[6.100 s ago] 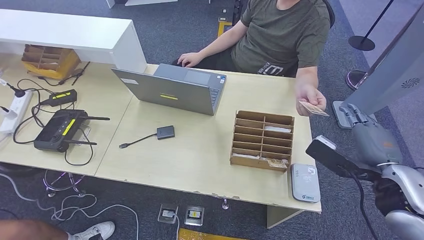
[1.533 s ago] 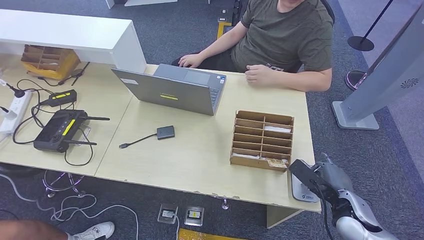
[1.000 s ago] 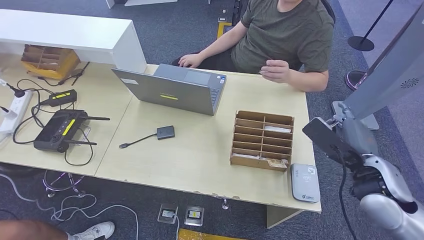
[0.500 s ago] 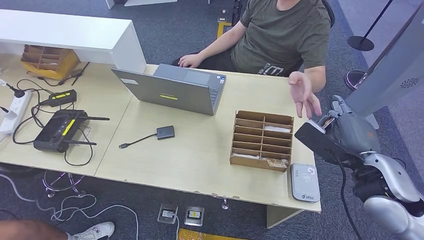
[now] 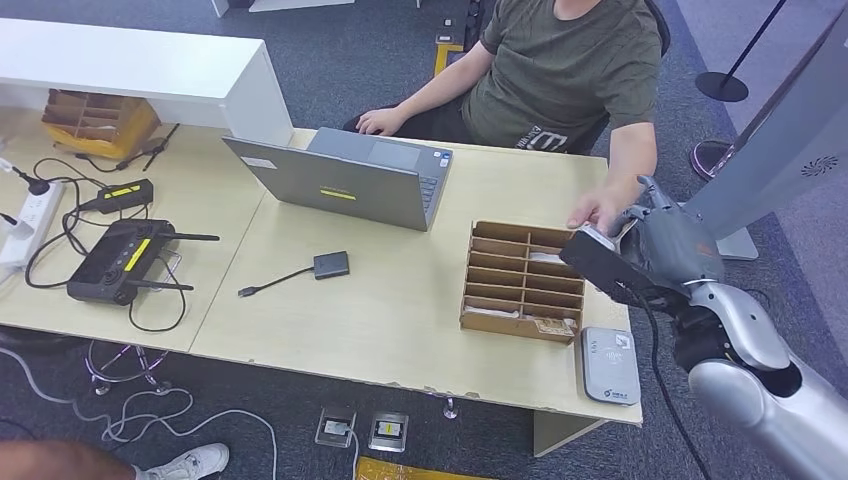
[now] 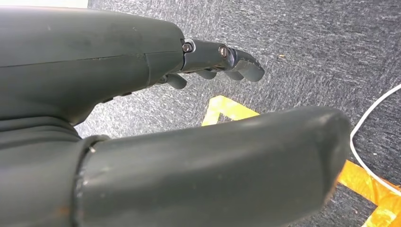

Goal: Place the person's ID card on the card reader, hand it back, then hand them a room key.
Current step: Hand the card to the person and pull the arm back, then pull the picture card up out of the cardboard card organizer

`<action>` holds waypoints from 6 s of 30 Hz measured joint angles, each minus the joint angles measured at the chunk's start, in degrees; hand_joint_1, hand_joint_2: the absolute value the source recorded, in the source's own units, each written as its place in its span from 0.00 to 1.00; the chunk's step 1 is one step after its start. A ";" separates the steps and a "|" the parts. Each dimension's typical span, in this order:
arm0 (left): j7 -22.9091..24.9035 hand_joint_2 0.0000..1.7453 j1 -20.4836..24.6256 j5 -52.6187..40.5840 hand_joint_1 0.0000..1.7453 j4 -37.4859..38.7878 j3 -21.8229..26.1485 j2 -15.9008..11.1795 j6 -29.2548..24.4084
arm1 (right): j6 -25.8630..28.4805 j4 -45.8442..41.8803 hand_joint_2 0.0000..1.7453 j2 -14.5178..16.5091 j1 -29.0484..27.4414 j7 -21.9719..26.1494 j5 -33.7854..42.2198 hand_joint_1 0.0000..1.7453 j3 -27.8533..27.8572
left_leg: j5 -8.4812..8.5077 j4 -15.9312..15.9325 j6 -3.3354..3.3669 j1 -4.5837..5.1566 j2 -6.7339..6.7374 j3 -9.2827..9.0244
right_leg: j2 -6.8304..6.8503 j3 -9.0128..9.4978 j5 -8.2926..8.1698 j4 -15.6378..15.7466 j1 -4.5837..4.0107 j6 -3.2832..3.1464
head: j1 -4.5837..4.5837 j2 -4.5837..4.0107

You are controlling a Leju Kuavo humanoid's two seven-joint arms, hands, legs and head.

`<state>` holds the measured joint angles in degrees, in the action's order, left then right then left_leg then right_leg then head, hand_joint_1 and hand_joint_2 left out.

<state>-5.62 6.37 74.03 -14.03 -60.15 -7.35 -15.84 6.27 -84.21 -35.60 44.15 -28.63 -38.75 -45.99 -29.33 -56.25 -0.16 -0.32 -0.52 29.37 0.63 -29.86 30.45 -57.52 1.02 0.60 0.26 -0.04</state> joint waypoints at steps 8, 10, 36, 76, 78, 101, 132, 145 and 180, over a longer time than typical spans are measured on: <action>0.24 0.00 -0.01 -0.07 0.00 0.00 0.00 0.21 0.01 | 0.55 5.50 1.00 2.79 1.55 0.82 -0.98 1.00 -1.14 | 0.00 0.00 0.00 0.00 -0.02 0.00 | 0.04 0.00 0.00 0.01 0.00 0.00 | -0.02 0.00; 0.36 0.00 -0.01 -0.07 0.00 0.00 0.00 0.24 -0.02 | 0.71 6.34 1.00 2.98 1.56 0.69 -1.22 0.55 -1.33 | 0.00 0.00 0.00 0.00 -0.02 0.00 | 0.04 0.00 0.00 0.01 0.00 0.00 | -0.01 0.00; 1.02 0.00 -0.09 1.25 0.00 0.09 0.02 0.23 -1.10 | 3.84 -1.40 0.00 1.66 -7.74 -3.70 0.73 0.00 0.79 | 0.00 -0.02 0.00 0.00 0.00 -0.06 | -0.01 -0.01 0.00 0.02 0.00 0.00 | -0.01 0.00; 0.25 0.00 -0.05 3.10 0.00 0.24 0.04 0.50 -3.50 | 11.95 6.45 1.00 10.50 -18.48 -1.56 -32.30 0.00 -9.21 | 0.00 -0.01 -0.01 -0.05 0.03 -0.03 | -0.02 0.02 0.00 0.01 -0.05 0.00 | -0.01 0.00; 0.29 0.00 -0.05 3.10 0.00 0.24 0.04 0.54 -3.55 | 12.31 7.81 1.00 11.24 -18.17 -1.56 -32.30 0.00 -9.22 | 0.00 -0.01 -0.02 -0.05 0.03 -0.03 | -0.02 0.02 0.00 0.01 -0.05 0.00 | -0.01 -0.01; 0.95 0.00 -0.07 2.51 0.00 0.24 0.04 0.59 -2.78 | 14.20 19.54 1.00 15.27 -15.16 -3.07 -30.00 0.00 -6.45 | 0.02 -0.01 -0.04 -0.05 0.03 -0.04 | -0.02 0.01 0.00 0.02 -0.05 0.00 | -0.02 0.00; 0.96 0.00 -0.09 2.95 0.00 0.24 0.05 0.37 -2.68 | 10.16 20.07 1.00 13.41 -18.18 -1.25 -28.60 0.00 -3.16 | 0.02 -0.01 -0.04 -0.05 0.04 -0.05 | -0.03 0.01 0.00 0.01 -0.05 0.00 | -0.01 -0.01; 0.96 0.00 -0.08 3.06 0.00 0.24 0.06 0.25 -2.73 | 11.97 19.53 1.00 14.37 -18.13 0.08 -27.60 0.00 -3.52 | 0.02 -0.01 -0.04 -0.06 0.03 -0.03 | -0.02 0.02 0.00 0.01 -0.05 0.00 | -0.02 0.00; 1.07 0.00 -0.07 3.28 0.00 0.24 0.07 0.25 -3.14 | 14.42 23.88 1.00 16.65 -16.65 2.42 -22.90 1.00 -6.13 | 0.02 -0.01 -0.04 -0.06 0.03 -0.04 | -0.02 0.02 0.00 0.01 -0.06 0.00 | -0.02 0.00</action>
<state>-4.55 6.30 77.31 -13.79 -60.08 -7.10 -18.98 20.69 -60.32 -18.95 27.51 -26.21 -61.65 -52.11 -29.31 -56.26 -0.20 -0.38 -0.50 29.33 0.61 -29.84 30.45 -57.51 0.96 0.59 0.24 -0.04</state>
